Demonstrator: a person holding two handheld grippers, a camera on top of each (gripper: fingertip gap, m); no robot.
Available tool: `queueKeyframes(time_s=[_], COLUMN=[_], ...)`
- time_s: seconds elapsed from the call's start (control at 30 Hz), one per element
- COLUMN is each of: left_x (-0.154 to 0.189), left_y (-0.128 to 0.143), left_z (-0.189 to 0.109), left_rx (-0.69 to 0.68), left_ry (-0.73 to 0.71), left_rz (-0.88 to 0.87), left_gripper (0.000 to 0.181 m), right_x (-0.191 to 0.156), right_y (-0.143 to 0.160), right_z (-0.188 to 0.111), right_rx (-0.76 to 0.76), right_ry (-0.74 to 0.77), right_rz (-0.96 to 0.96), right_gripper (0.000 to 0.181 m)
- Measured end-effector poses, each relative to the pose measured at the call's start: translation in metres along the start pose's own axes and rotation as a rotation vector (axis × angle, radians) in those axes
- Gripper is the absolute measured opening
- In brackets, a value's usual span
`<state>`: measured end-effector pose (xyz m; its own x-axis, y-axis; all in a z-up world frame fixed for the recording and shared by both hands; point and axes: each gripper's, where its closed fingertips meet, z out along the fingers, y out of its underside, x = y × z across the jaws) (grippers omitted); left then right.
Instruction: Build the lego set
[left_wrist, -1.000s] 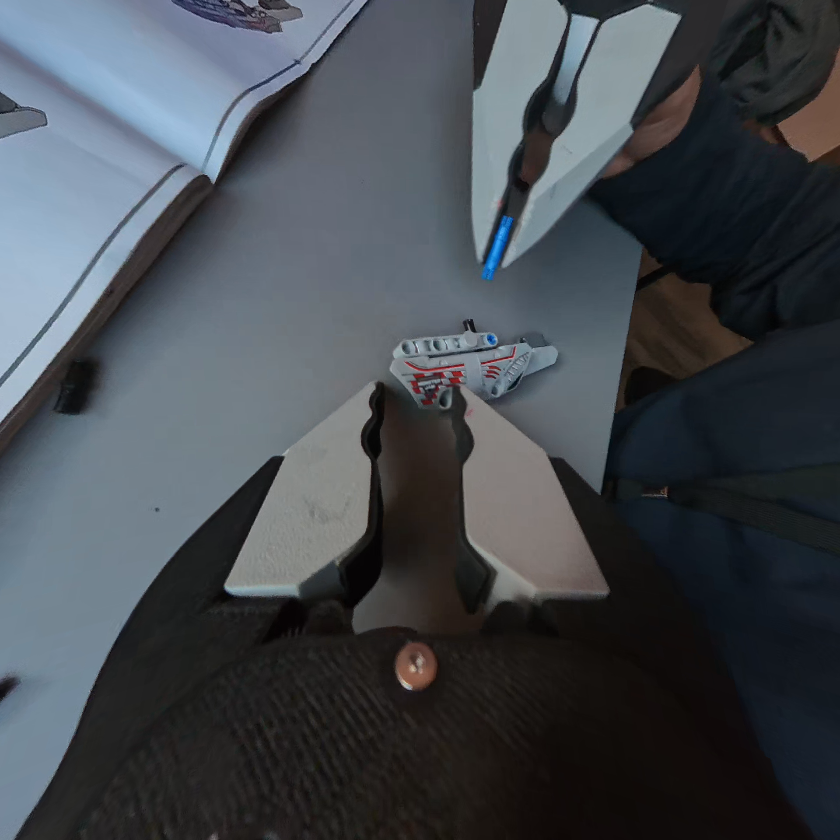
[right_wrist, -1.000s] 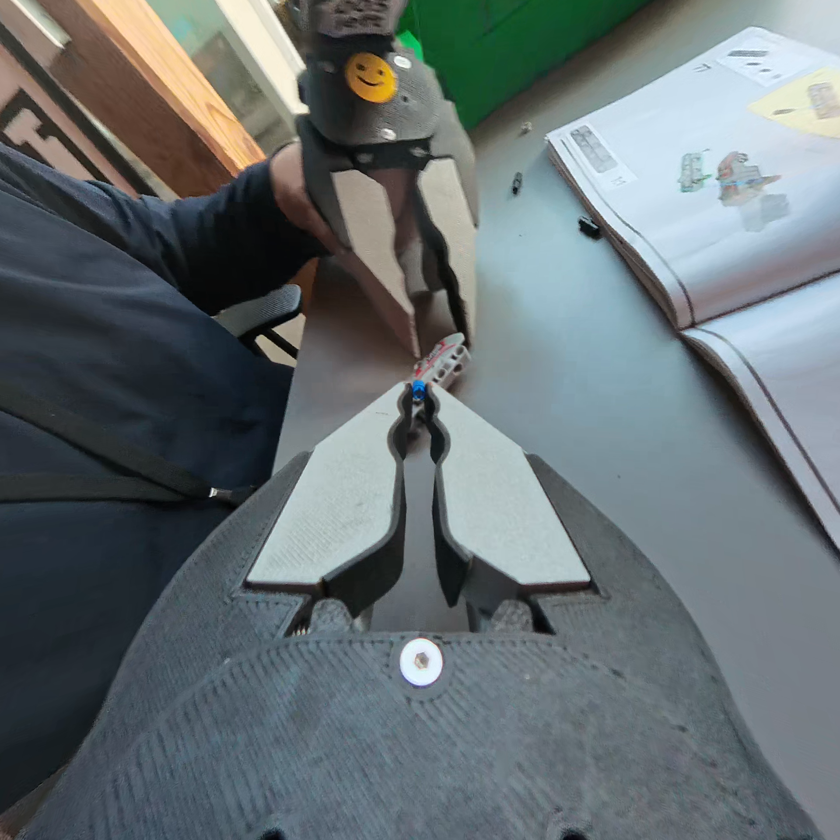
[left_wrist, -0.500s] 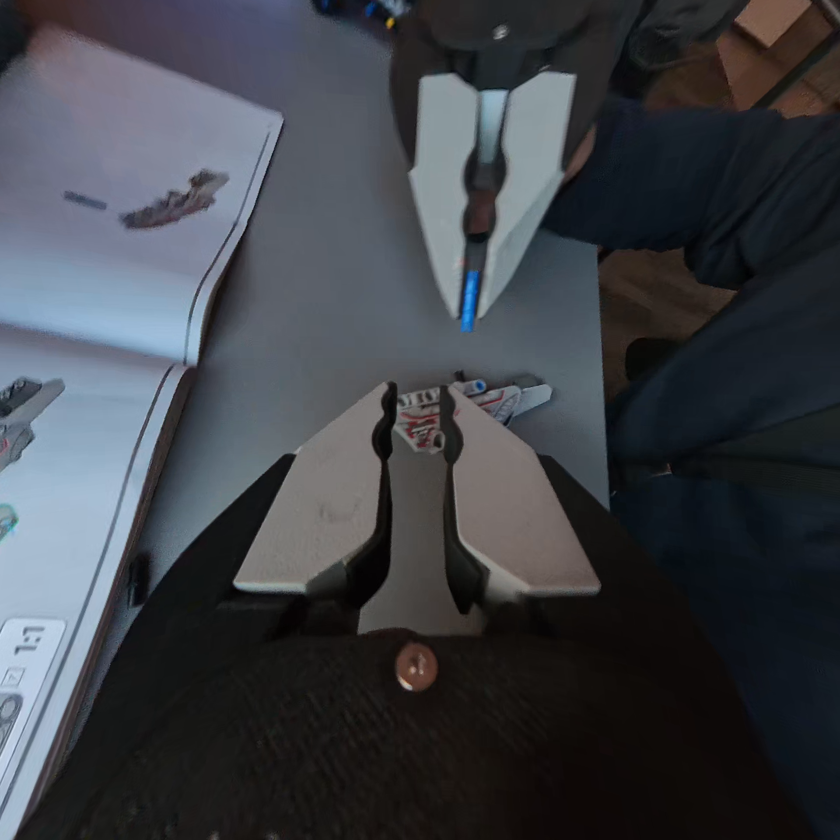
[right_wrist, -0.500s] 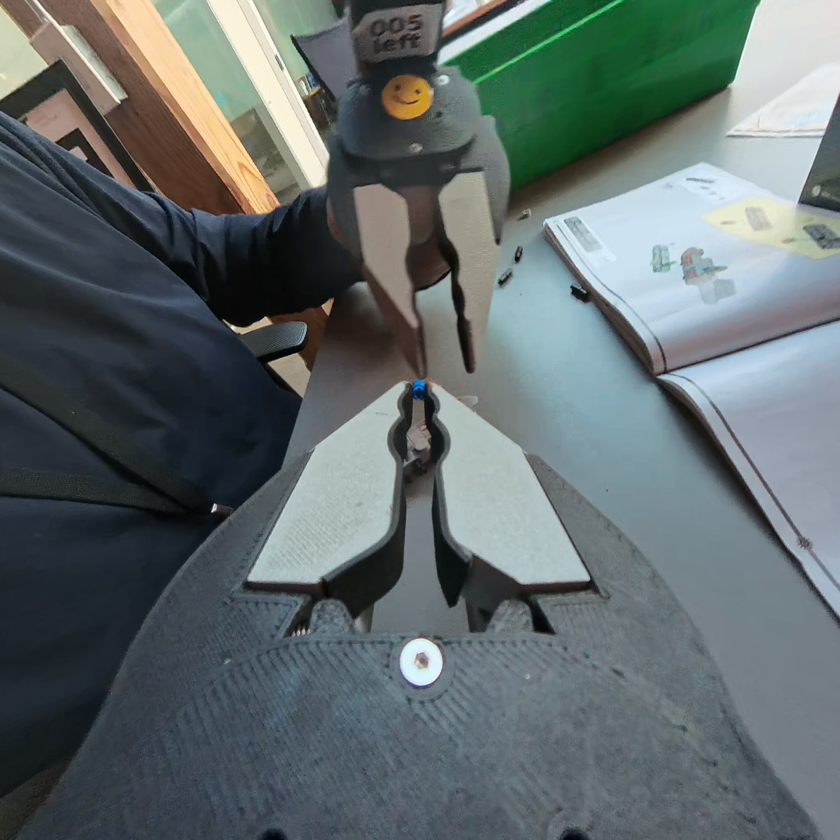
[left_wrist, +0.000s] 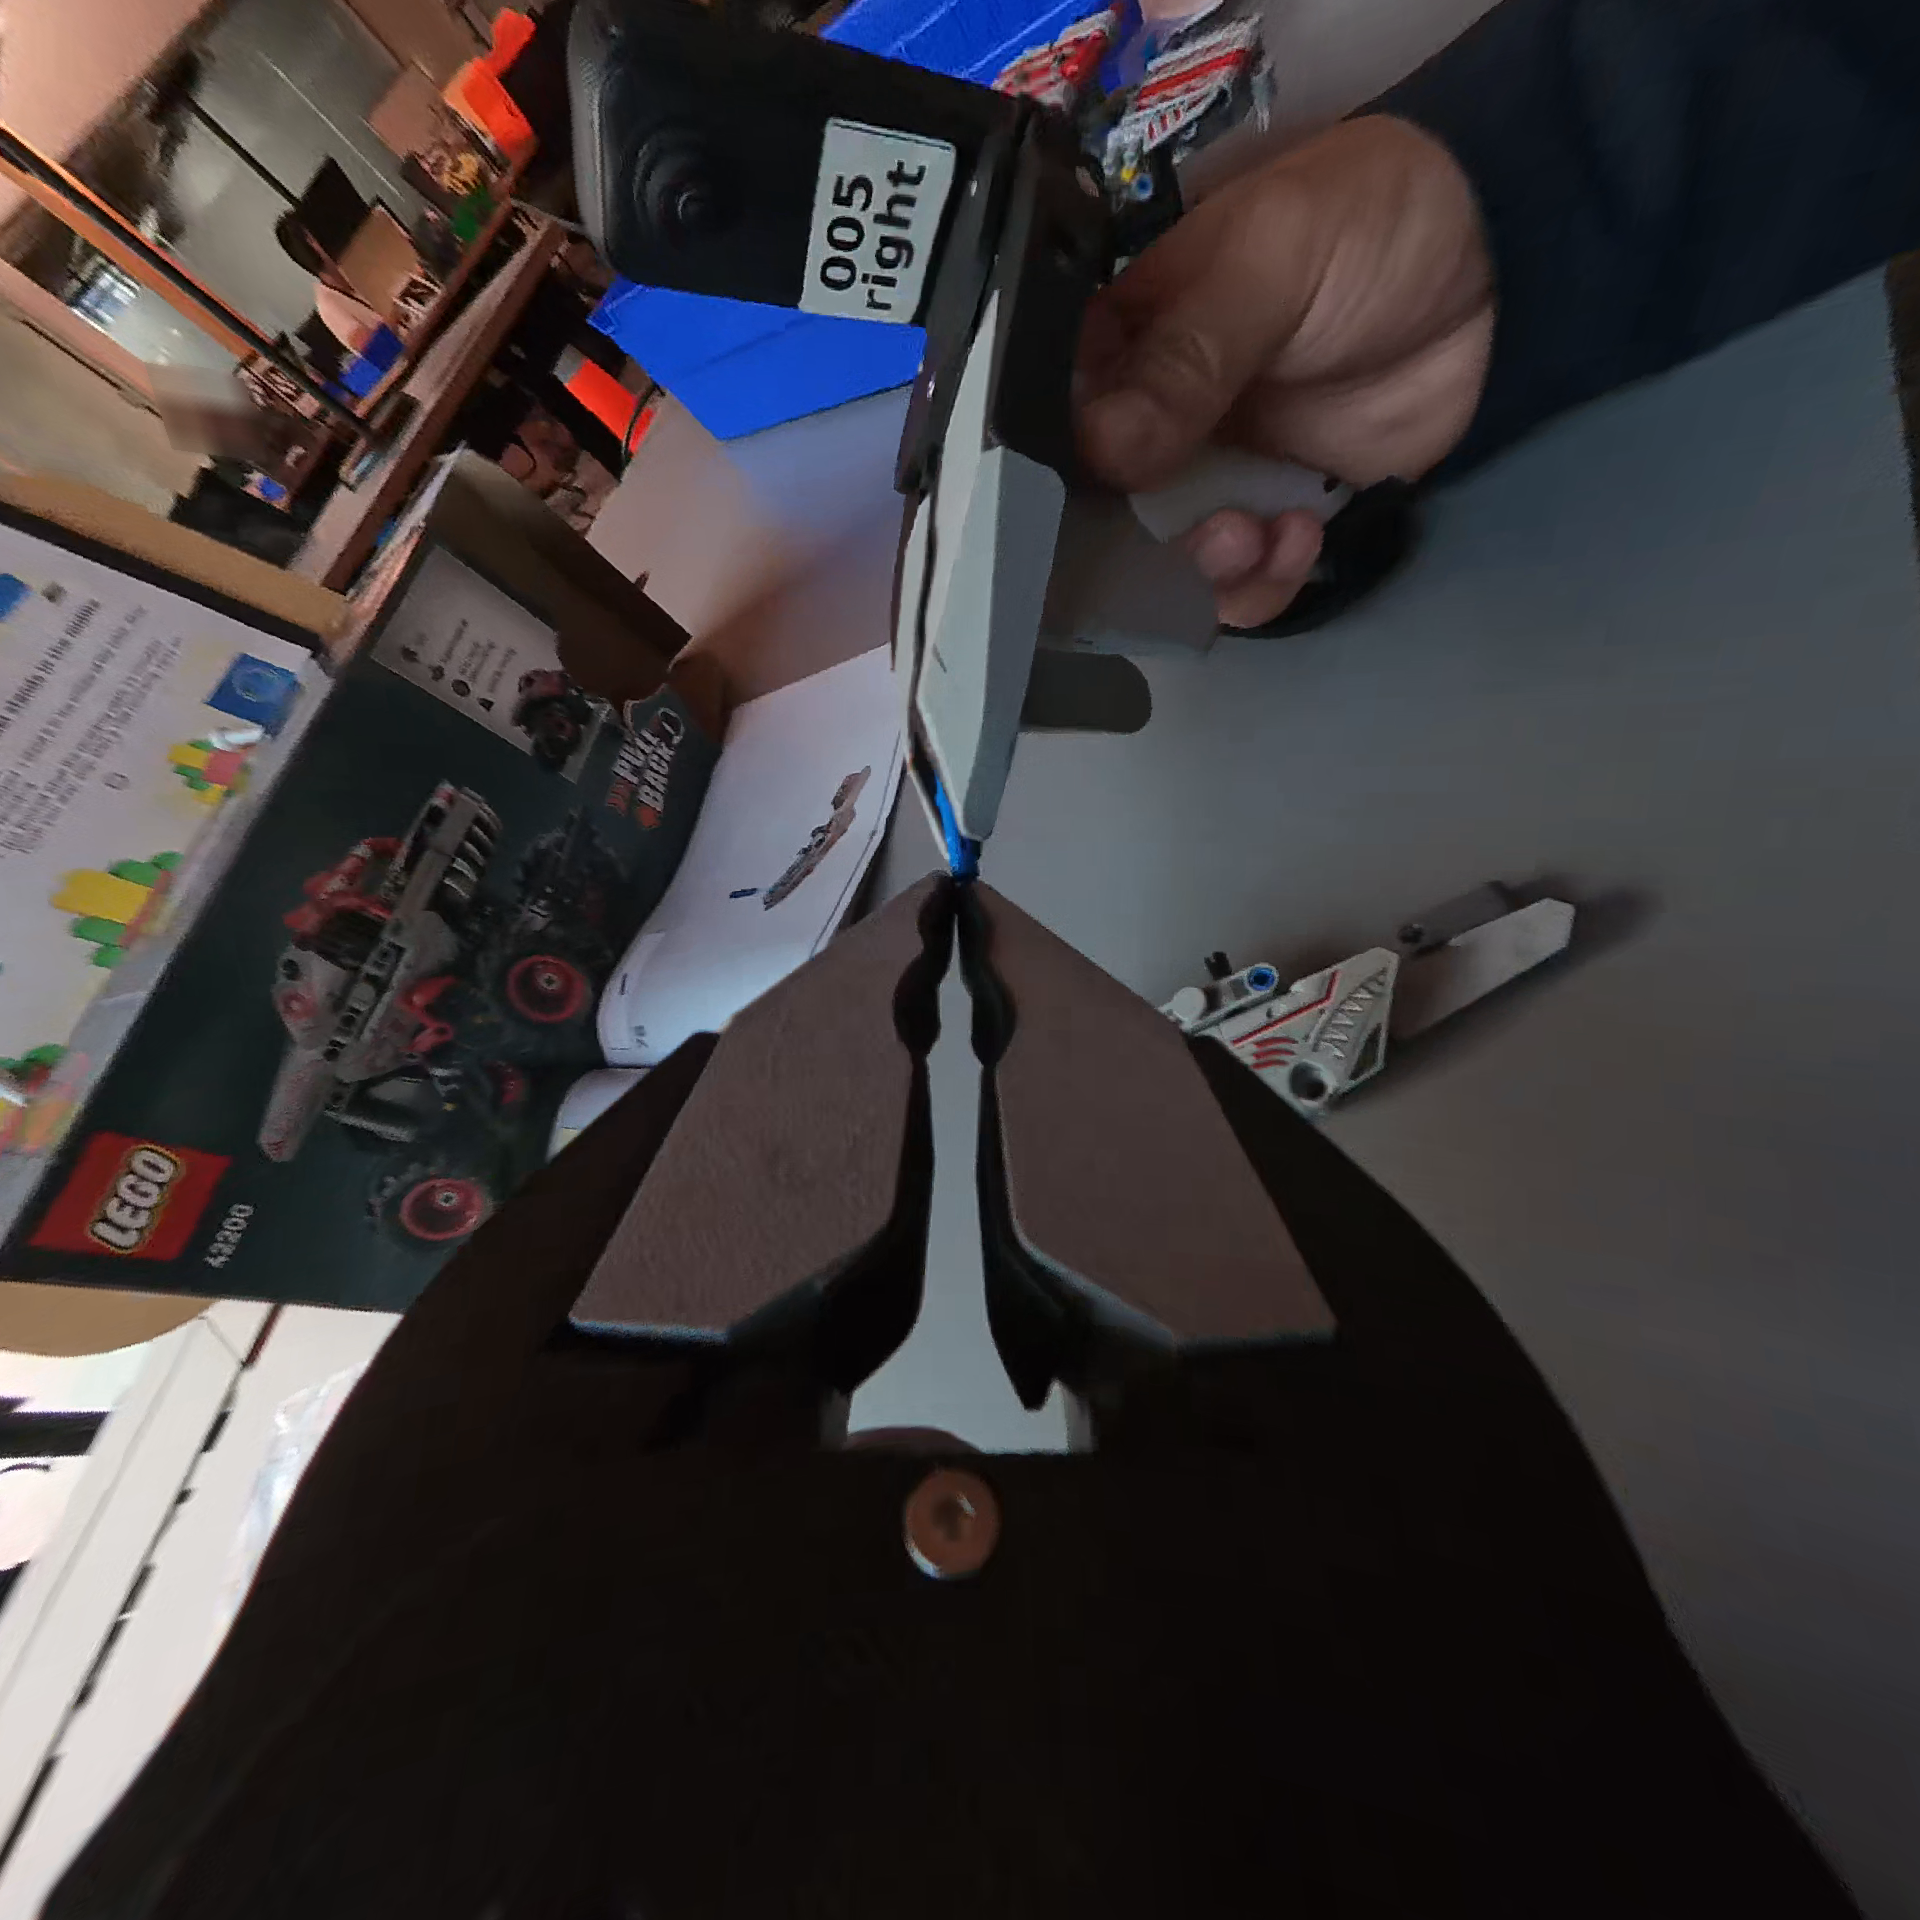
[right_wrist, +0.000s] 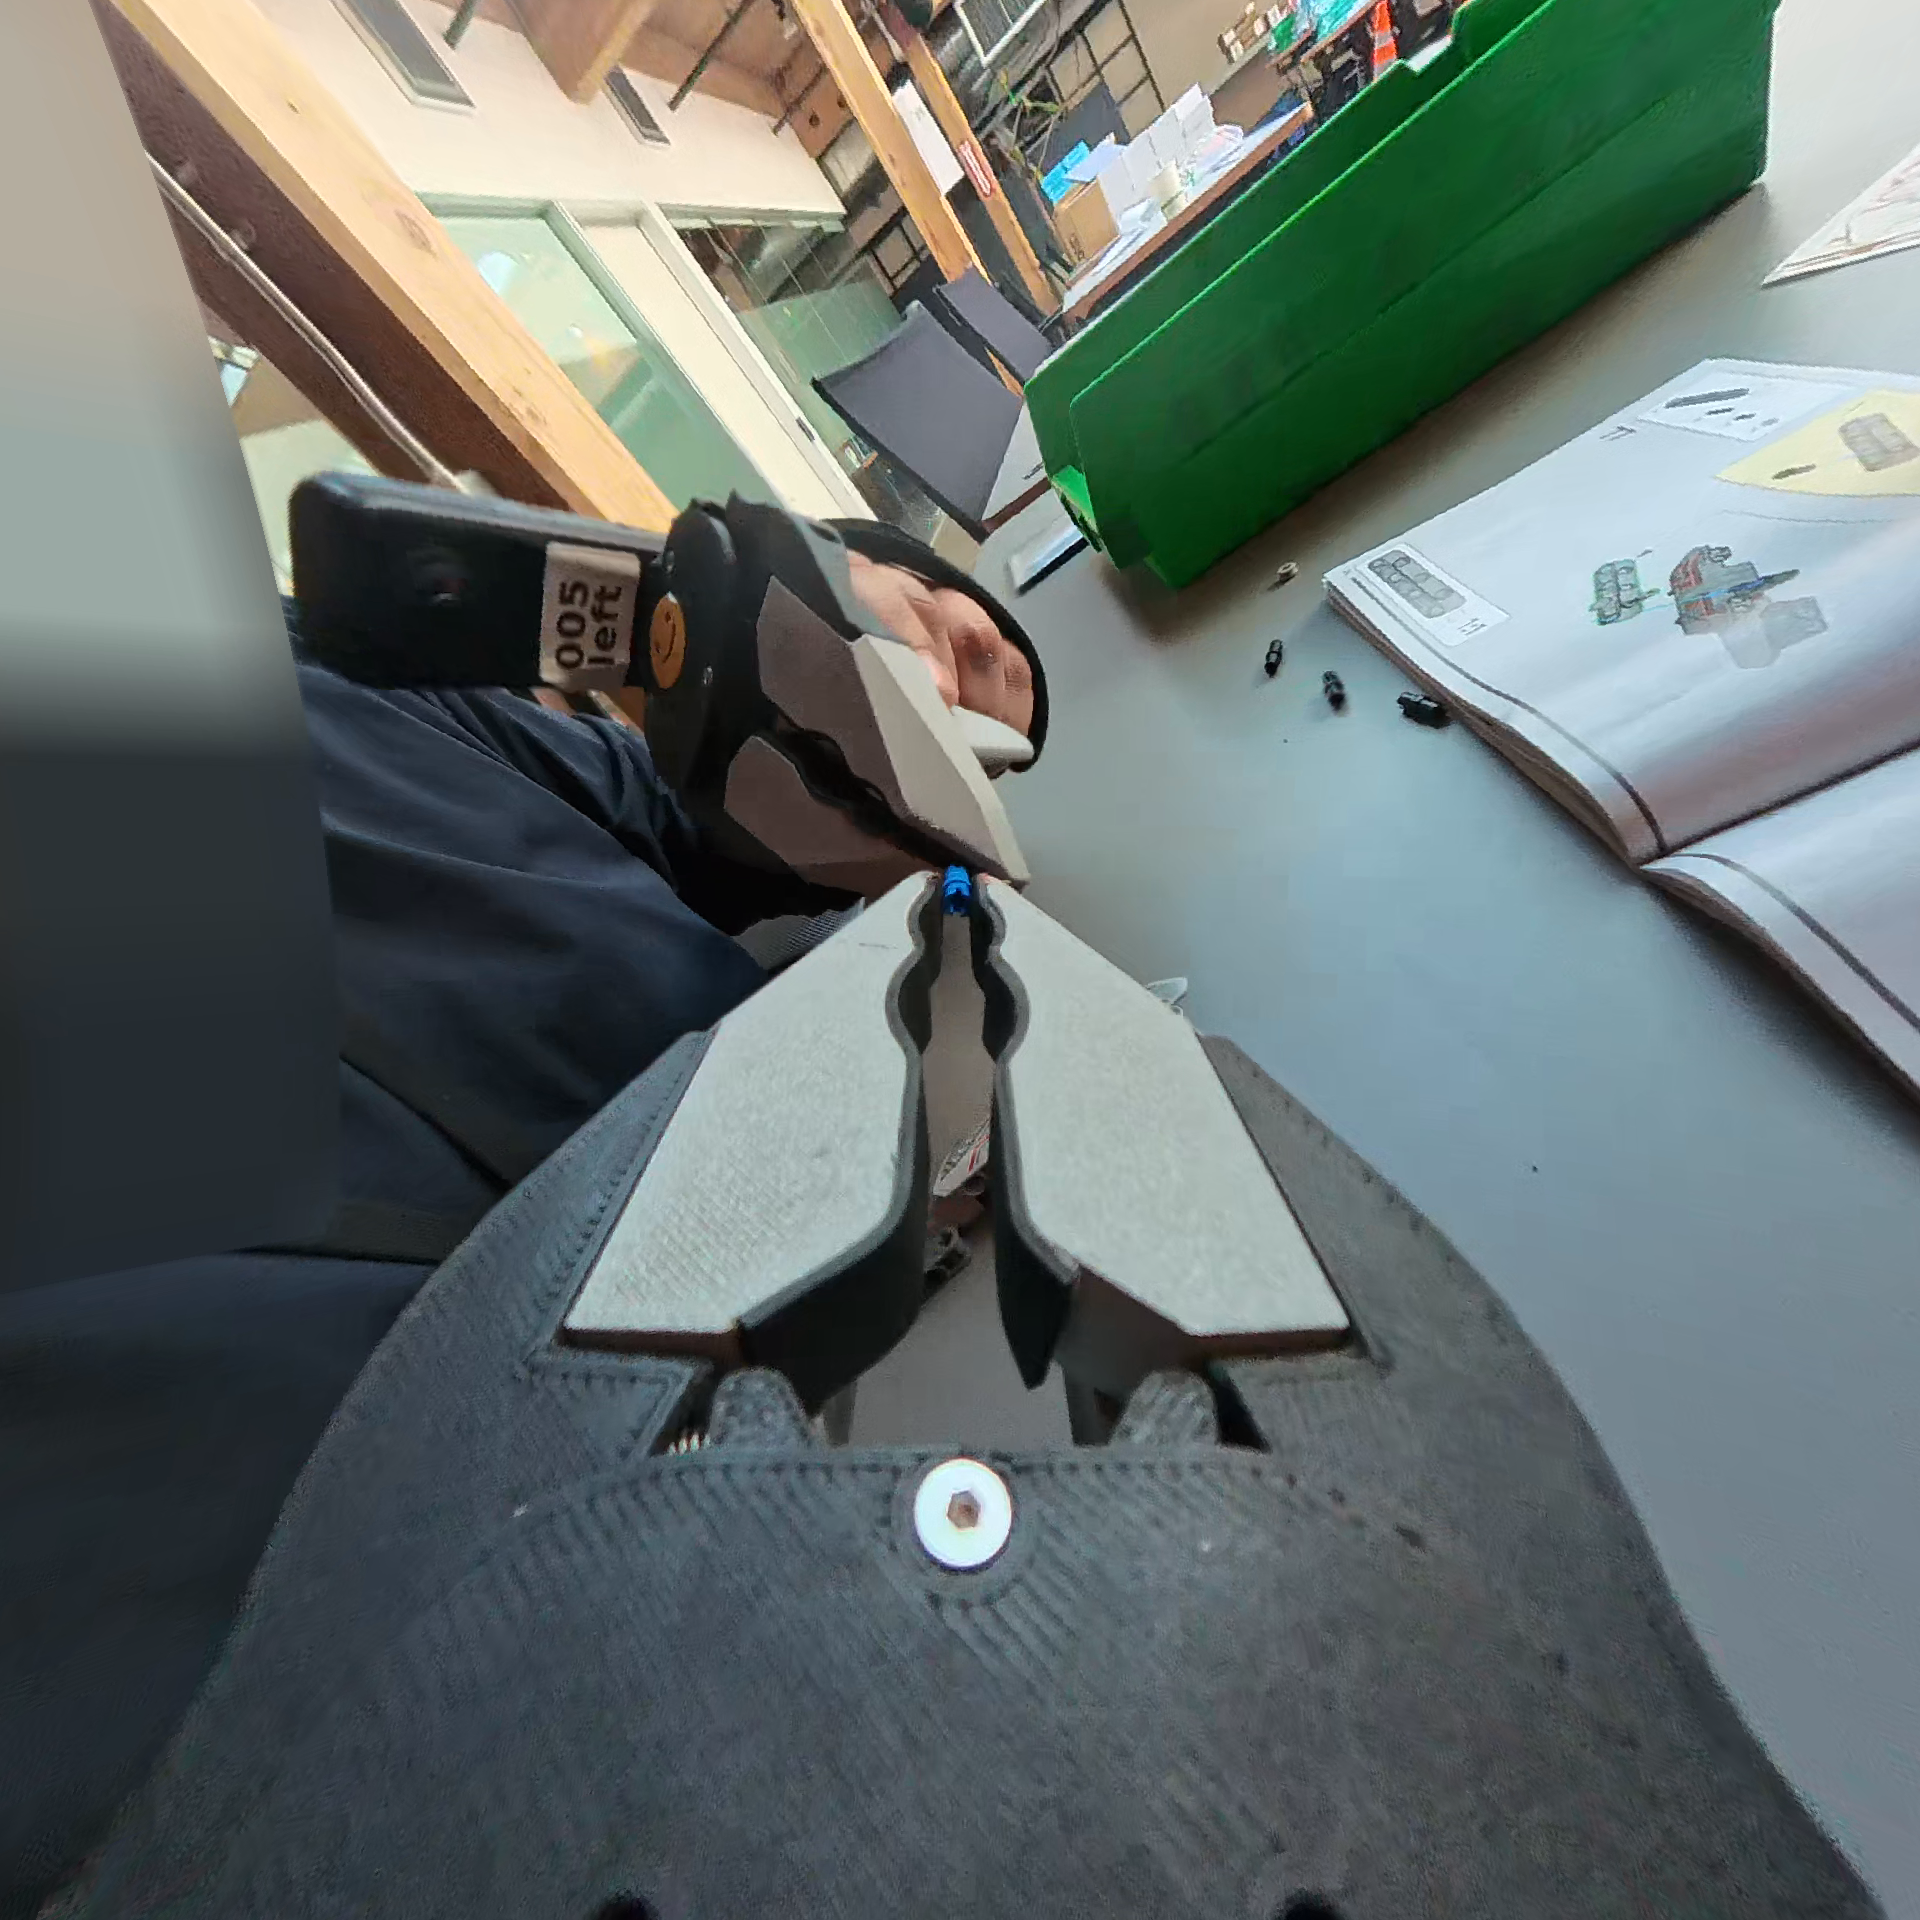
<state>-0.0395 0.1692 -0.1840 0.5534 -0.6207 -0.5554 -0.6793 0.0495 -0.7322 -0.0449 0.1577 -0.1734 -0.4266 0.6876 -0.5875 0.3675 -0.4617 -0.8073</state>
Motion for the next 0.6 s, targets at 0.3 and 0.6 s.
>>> queueKeyframes(time_s=[0.3, 0.6], left_x=[0.005, 0.018], left_y=[0.015, 0.020], left_z=[0.010, 0.008], left_rx=[-0.050, -0.035], left_ry=[0.050, 0.123], left_rz=[0.115, 0.216], left_gripper=[0.000, 0.000], right_x=[0.013, 0.023], right_y=[0.004, 0.024], right_z=[-0.011, -0.013], right_rx=[-0.070, -0.308], right_ry=[0.063, 0.217], right_rz=[-0.023, -0.265], right_gripper=[0.001, 0.001])
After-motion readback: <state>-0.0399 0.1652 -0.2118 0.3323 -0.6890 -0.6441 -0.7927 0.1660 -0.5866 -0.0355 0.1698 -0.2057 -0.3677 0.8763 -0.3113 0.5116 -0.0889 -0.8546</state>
